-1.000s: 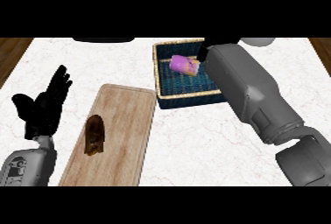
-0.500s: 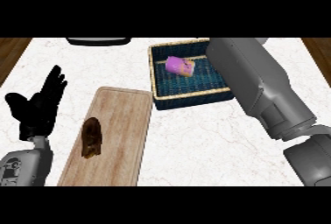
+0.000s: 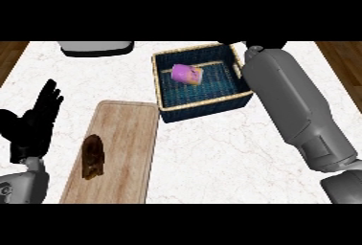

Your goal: Pick the can from the placemat and place it in the basket

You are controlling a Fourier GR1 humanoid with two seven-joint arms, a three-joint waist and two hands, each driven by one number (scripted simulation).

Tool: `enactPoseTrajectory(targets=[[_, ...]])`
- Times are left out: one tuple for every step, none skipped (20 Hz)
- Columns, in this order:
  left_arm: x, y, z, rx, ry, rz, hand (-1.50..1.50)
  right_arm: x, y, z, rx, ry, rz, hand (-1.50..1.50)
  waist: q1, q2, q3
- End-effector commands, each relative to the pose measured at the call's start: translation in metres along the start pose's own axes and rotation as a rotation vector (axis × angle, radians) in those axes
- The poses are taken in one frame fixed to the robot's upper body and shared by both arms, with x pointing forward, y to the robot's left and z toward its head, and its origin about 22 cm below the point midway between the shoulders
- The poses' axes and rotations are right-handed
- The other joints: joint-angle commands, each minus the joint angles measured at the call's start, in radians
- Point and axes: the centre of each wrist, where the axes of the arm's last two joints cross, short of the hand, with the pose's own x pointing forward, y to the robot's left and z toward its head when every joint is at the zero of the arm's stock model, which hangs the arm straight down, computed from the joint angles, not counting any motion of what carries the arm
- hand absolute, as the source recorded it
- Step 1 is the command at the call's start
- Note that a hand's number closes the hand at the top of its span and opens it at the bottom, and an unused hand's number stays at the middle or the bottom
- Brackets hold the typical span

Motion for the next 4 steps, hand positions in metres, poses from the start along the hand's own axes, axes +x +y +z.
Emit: enactPoseTrajectory(targets=[[-0.014,0.006,0.005,0.017,0.014,0.0,0.0,-0.026,-0.024,-0.006,-0.011,0.015,-0.075,-1.5,-0.016,-0.002,-0.001],[-0.009,0.011,0.003,0.015,0.009,0.001,0.0,-0.032,-0.012,0.016,0.028,0.008,-0.111,-1.5,-0.022,-0.005,-0.001],[0.004,0.005,-0.008,0.031,0.004,0.017,0.0,-0.035,-0.022,0.014,0.033,0.003,-0.108,-1.5,-0.034,-0.005,-0.001],[-0.003,0.018,0.009,0.008,0.014,-0.003,0.0,-0.041,-0.03,0.016,0.014,-0.01,-0.11,-1.5,-0.012,-0.006,-0.001]])
